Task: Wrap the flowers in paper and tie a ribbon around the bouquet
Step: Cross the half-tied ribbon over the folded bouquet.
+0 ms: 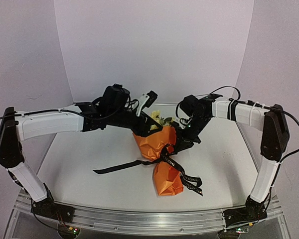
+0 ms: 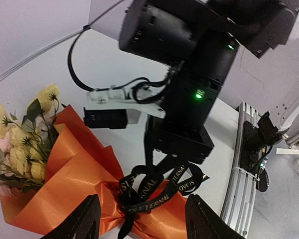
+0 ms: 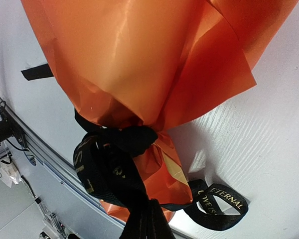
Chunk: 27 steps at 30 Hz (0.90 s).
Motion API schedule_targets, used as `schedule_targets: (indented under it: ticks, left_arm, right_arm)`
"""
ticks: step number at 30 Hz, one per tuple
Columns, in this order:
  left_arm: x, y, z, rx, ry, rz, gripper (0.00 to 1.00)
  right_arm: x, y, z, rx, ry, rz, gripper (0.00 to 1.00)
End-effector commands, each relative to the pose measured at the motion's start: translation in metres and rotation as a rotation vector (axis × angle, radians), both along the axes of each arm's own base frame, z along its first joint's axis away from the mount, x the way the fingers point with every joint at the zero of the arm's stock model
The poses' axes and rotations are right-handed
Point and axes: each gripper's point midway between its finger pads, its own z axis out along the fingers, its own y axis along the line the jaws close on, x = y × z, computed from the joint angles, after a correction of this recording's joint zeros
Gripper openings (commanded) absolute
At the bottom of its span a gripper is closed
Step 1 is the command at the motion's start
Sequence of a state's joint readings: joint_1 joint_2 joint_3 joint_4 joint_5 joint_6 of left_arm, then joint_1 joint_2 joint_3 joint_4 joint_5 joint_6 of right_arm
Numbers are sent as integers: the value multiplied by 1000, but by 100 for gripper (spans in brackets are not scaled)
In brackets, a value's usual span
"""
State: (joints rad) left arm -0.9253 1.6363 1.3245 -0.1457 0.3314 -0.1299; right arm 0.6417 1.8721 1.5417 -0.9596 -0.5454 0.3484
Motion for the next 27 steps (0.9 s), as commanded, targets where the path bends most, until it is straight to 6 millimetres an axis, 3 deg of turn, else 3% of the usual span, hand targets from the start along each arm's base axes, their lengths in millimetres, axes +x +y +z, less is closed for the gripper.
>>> schedule_targets:
  ticks: [1,12,19,27]
  left_arm:
    - [-7,-10,-31,55,-27,-174,55]
    - [-6,-28,-42,0,-234,-367,53]
    - [-9,-39,-63,33,-190,-453,48]
    - [-4,-48,-70,35,-167,-462,47]
  right_arm:
    - [-7,0,33,31,-98,17,0]
    - [-20,5,35,23,-130,68,0]
    - [-20,6,40,22,-158,79,0]
    - [-22,7,40,16,-170,92,0]
